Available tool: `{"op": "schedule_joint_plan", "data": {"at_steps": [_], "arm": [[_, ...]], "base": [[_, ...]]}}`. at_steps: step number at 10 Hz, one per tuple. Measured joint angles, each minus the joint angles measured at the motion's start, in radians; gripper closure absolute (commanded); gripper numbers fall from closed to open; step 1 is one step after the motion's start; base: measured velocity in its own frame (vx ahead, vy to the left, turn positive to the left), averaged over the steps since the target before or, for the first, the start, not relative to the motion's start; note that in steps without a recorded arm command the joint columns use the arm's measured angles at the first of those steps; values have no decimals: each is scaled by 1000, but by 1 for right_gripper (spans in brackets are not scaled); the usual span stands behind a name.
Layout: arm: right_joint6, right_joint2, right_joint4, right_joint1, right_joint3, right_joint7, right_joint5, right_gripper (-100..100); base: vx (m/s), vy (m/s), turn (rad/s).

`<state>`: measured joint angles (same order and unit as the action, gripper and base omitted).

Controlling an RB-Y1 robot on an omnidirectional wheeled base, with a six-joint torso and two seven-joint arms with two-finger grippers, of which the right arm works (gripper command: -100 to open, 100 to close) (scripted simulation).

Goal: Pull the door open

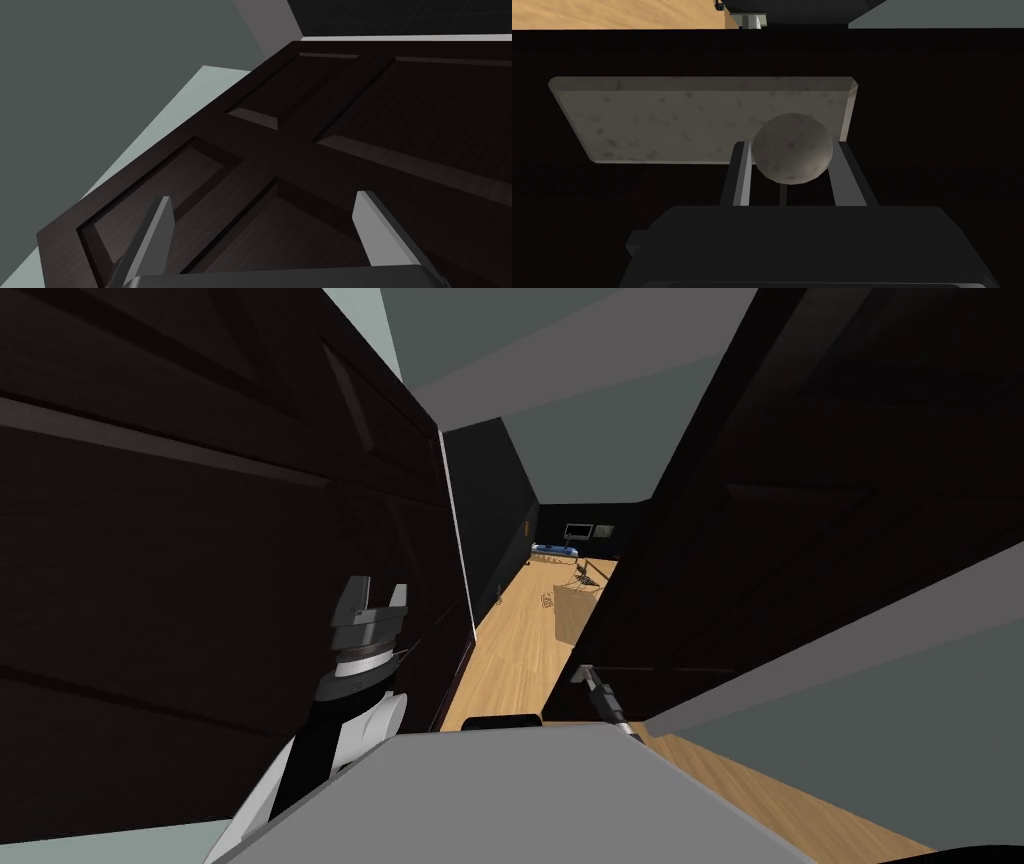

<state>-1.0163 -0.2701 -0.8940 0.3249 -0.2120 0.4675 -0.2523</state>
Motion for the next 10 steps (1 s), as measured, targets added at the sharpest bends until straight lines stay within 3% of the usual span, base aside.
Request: {"op": "schedule_joint_plan", "data": {"at_steps": [2, 3, 5, 10], "arm": [[-34, -12, 18, 9, 4, 14, -9, 100], [-36, -13, 22, 12, 4, 15, -10, 100], [-9, -16, 2, 6, 20, 0, 15, 100], [26, -17, 38, -61, 70, -72, 89, 100]], "base": [[-140, -22, 66], [-169, -21, 90], [-221, -49, 116], [-194, -43, 102]]}}
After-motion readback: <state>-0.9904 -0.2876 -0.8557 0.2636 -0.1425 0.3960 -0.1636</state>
